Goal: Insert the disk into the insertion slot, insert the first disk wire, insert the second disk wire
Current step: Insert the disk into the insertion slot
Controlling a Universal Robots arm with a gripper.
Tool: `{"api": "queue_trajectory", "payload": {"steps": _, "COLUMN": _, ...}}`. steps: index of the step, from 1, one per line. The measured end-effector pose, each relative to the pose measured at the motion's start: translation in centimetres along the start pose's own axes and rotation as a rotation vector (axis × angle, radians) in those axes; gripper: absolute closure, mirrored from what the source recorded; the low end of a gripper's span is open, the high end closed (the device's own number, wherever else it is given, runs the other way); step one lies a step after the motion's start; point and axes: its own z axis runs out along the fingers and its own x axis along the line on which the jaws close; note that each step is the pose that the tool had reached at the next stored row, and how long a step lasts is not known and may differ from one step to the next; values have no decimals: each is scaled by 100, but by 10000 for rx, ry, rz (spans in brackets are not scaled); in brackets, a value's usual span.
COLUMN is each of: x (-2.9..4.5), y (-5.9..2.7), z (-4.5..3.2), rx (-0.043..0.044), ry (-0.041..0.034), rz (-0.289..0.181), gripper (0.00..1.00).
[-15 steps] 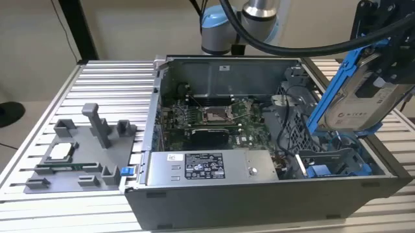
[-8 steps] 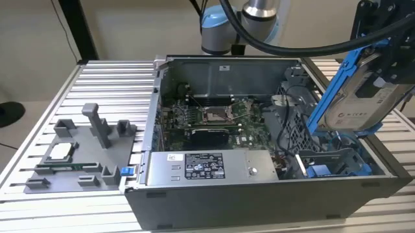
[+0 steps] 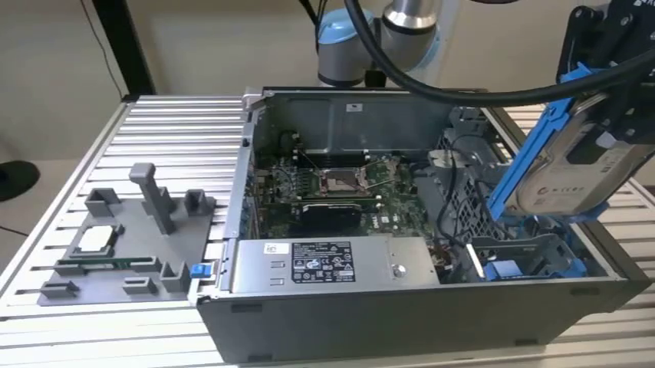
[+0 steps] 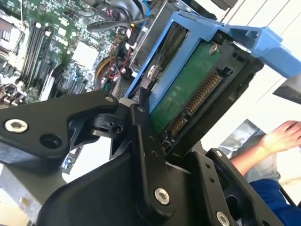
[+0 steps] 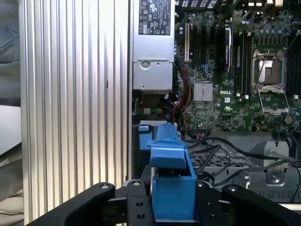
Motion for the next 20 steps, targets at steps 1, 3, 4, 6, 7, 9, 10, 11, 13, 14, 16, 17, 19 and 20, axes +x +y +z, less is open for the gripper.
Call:
{"api": "queue_trajectory", "payload": {"steps": 1, "x": 3, "y": -1, "z": 15, "rx": 0, "ry": 2, "rz": 0, "gripper": 100}}
{"api": "queue_trajectory", "payload": {"steps": 3, "x": 9, "y": -2, "z": 54, "rx": -4, "ry": 2, "rz": 1, "gripper": 100}}
{"api": "queue_trajectory", "payload": {"steps": 4, "x": 13, "y": -3, "z": 70, "rx": -7, "ry": 3, "rz": 0, "gripper": 100}}
{"api": "queue_trajectory", "payload": {"steps": 6, "x": 25, "y": -6, "z": 105, "rx": -16, "ry": 2, "rz": 0, "gripper": 100}}
{"api": "queue_trajectory", "payload": {"steps": 7, "x": 32, "y": -9, "z": 122, "rx": -23, "ry": 1, "rz": 0, "gripper": 100}}
{"api": "queue_trajectory", "payload": {"steps": 9, "x": 48, "y": -15, "z": 155, "rx": -34, "ry": -2, "rz": 0, "gripper": 100}}
{"api": "queue_trajectory", "payload": {"steps": 10, "x": 58, "y": -18, "z": 172, "rx": -39, "ry": -3, "rz": 0, "gripper": 100}}
{"api": "queue_trajectory", "payload": {"steps": 11, "x": 66, "y": -20, "z": 191, "rx": -43, "ry": -4, "rz": 0, "gripper": 100}}
{"api": "queue_trajectory", "payload": {"steps": 13, "x": 69, "y": -35, "z": 221, "rx": -58, "ry": -2, "rz": -9, "gripper": 100}}
{"api": "queue_trajectory", "payload": {"steps": 14, "x": 68, "y": -46, "z": 234, "rx": -68, "ry": -1, "rz": -21, "gripper": 100}}
{"api": "queue_trajectory", "payload": {"steps": 16, "x": 68, "y": -71, "z": 256, "rx": -78, "ry": 0, "rz": -59, "gripper": 100}}
{"api": "queue_trajectory", "payload": {"steps": 17, "x": 67, "y": -82, "z": 266, "rx": -81, "ry": 1, "rz": -81, "gripper": 100}}
{"api": "queue_trajectory", "payload": {"steps": 19, "x": 67, "y": -87, "z": 279, "rx": -82, "ry": 3, "rz": -104, "gripper": 100}}
{"api": "queue_trajectory", "payload": {"steps": 20, "x": 67, "y": -87, "z": 279, "rx": -82, "ry": 3, "rz": -108, "gripper": 100}}
